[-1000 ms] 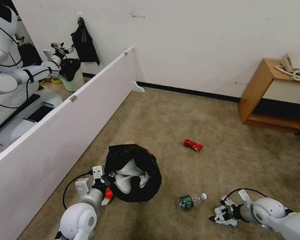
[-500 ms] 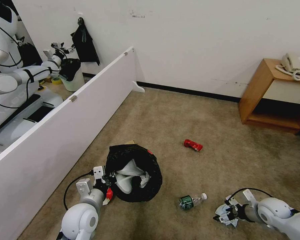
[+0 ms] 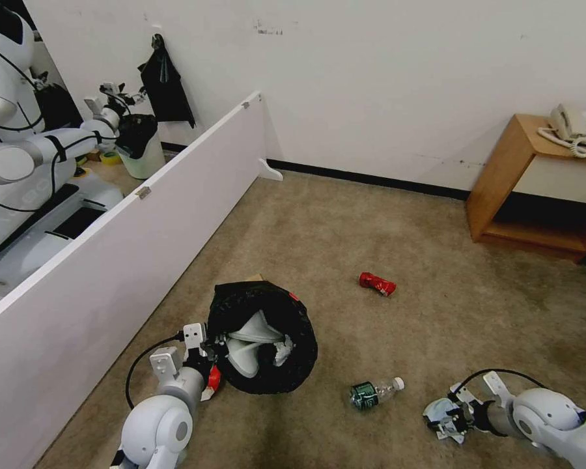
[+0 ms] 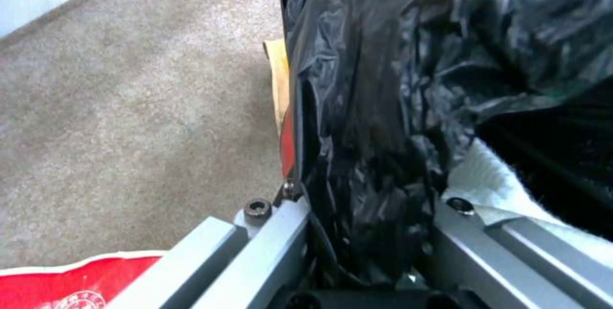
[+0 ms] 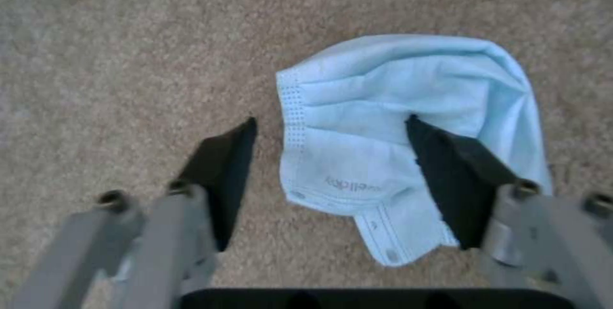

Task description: Pick up the trash bin, then pick up the garbage from the floor and place it into the trash bin.

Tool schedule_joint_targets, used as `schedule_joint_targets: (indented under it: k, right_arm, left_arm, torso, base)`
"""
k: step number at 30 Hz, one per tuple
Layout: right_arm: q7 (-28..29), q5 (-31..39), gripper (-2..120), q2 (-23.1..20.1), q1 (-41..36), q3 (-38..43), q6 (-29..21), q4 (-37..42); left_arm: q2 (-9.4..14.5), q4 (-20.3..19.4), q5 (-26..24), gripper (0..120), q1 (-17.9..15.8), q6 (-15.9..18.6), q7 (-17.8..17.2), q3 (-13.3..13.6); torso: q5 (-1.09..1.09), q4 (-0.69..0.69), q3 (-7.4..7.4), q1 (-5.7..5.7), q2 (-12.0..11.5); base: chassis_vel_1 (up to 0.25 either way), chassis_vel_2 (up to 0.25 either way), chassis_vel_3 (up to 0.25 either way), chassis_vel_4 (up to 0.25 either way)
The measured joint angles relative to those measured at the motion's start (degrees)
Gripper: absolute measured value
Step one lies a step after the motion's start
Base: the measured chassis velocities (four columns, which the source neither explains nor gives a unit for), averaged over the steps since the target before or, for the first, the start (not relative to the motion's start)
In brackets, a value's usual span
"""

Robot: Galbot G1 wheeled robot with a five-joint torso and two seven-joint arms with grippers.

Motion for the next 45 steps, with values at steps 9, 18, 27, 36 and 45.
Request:
schedule_joint_targets:
  k: [9, 18, 27, 36, 45]
  right_arm:
    - [0.47, -0.52, 26, 1.33, 2.17, -1.88, 0.01, -2.03]
    - [1.18, -0.27, 0, 2.24, 2.51, -2.17, 0.01, -2.79]
    - [1.47, 0.26, 0, 2.39, 2.51, -1.47, 0.14, -3.17]
    - [2.27, 1.08, 0, 0.26, 1.25, -0.02, 0.18, -1.21]
    - [2.36, 1.30, 0, -0.86, 0.80, 0.49, 0.10, -0.28]
  left_arm:
    - [0.47, 0.39, -0.49, 0, -0.19, -0.12, 0.02, -0.09]
    - [0.88, 0.47, -0.90, 0, -0.44, -0.12, 0.04, -0.07]
    - [0.76, 0.49, -0.86, 0, -0.46, -0.11, 0.05, 0.13]
    - [0.37, 0.54, -0.69, 0, -0.57, -0.11, 0.11, 0.16]
    - [0.30, 0.58, -0.65, 0, -0.64, -0.10, 0.13, 0.21]
  torso:
    - [-0.01, 0.00, 0.00, 0.00, 0.00]
    - [0.00, 0.00, 0.00, 0.00, 0.00]
    - [0.00, 0.00, 0.00, 0.00, 0.00]
    - [0.00, 0.00, 0.00, 0.00, 0.00]
    - [0.00, 0.00, 0.00, 0.00, 0.00]
  base:
    - [0.000, 0.000, 0.000, 0.000]
    - [0.000, 0.000, 0.000, 0.000]
    - [0.000, 0.000, 0.000, 0.000]
    - [0.000, 0.000, 0.000, 0.000]
    - [0.000, 0.000, 0.000, 0.000]
